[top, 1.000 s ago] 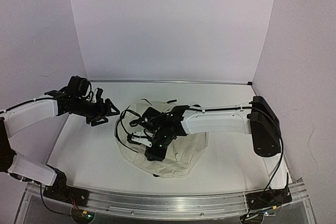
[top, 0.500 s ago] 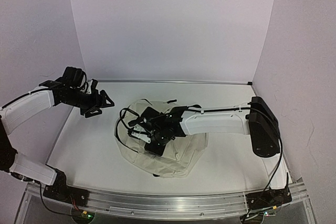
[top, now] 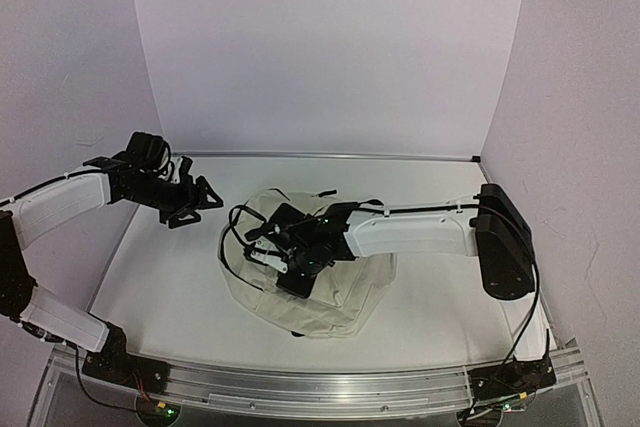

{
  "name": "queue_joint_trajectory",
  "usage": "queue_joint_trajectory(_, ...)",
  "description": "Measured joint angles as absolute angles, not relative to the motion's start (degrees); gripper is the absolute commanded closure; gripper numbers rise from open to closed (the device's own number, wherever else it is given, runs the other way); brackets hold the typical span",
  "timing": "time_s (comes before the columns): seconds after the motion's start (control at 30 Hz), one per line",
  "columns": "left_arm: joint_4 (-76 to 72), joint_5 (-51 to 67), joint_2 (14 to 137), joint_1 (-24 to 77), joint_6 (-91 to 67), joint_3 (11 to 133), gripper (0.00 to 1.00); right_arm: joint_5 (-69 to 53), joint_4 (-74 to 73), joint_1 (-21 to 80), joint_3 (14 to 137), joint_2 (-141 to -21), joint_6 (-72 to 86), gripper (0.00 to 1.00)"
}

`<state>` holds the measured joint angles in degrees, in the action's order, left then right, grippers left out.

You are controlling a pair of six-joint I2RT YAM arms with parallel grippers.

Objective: Pack the student bag
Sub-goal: Unzip the student bag at the center of the board.

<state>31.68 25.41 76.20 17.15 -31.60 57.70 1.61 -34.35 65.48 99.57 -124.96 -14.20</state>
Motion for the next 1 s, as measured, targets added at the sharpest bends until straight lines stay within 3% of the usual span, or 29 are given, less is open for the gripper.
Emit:
queue_joint_trajectory(0.07,31.4,25.4,76.2,17.1,-31.7,57.0,0.23,1.2,-34.5,65.4,99.6,-124.7,-14.1,0.91)
queue_joint_trajectory(0.13,31.4,25.4,76.2,17.1,-31.7,56.5,0.23,0.7,-34.7,65.2,99.6,-124.3,-13.9,0.72)
queue_joint_trajectory(0.17,31.3,25.5,76.2,17.1,-31.8,56.3,0.23,0.5,-34.8,65.2,99.6,-124.1,-13.7,0.68)
queue_joint_trajectory(0.4,31.0,25.5,76.2,17.1,-31.8,56.0,0.23,-0.5,-36.1,64.5,99.6,-123.5,-13.2,0.62)
queue_joint_trajectory(0.8,30.9,25.5,76.2,17.1,-31.8,56.0,0.23,-2.6,-37.2,63.9,99.6,-123.6,-13.3,0.77)
queue_joint_trajectory(1.0,30.5,25.5,76.2,17.1,-31.8,55.8,0.24,-2.9,-38.2,64.2,99.4,-123.7,-14.7,1.0)
